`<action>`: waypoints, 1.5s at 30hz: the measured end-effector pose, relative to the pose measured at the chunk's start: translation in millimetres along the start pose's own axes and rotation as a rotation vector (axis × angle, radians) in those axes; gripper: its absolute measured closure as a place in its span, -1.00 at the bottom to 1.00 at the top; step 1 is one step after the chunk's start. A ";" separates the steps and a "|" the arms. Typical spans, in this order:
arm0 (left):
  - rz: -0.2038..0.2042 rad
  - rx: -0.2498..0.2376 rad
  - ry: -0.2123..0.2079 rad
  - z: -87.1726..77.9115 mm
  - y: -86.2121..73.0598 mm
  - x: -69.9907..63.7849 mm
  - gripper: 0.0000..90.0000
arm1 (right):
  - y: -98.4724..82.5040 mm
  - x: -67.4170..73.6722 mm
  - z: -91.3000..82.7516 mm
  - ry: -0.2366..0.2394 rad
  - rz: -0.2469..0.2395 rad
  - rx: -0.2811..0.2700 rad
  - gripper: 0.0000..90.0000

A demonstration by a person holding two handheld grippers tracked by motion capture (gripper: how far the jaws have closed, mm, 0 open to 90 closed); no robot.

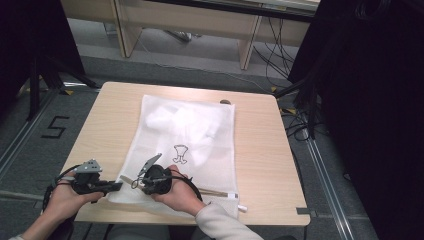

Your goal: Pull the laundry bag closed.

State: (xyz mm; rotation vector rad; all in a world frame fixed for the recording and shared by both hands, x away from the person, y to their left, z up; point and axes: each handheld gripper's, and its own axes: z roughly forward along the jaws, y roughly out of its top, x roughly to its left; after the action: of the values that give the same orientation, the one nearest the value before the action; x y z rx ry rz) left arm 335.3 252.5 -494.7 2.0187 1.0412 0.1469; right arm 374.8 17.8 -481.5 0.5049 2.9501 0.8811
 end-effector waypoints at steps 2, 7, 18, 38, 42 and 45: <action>0.001 0.001 -0.001 0.3 0.0 -0.1 0.90 | -0.7 -0.1 -0.2 -0.001 0.004 0.001 0.83; 0.001 0.002 0.003 -0.1 0.0 0.1 0.90 | -0.9 0.1 -1.0 0.000 0.001 0.004 0.83; -0.002 0.000 0.006 0.2 -0.1 0.1 0.90 | -3.5 -1.7 -3.6 0.000 0.004 0.009 0.83; -0.006 0.008 0.008 0.5 -0.8 1.4 0.90 | -7.6 -3.9 -9.6 -0.002 0.014 0.016 0.83; 0.000 0.028 0.006 -0.3 0.1 1.6 0.90 | -9.0 -4.7 -9.7 -0.002 0.016 0.018 0.83; -0.005 0.009 0.011 0.9 -0.7 1.2 0.90 | -9.0 -4.2 -10.1 0.000 0.016 0.017 0.83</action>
State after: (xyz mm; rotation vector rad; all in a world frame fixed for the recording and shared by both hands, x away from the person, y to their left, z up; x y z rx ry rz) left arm 336.1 253.1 -496.1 2.0253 1.0554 0.1506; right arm 374.9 4.0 -478.1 0.5303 2.9605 0.8580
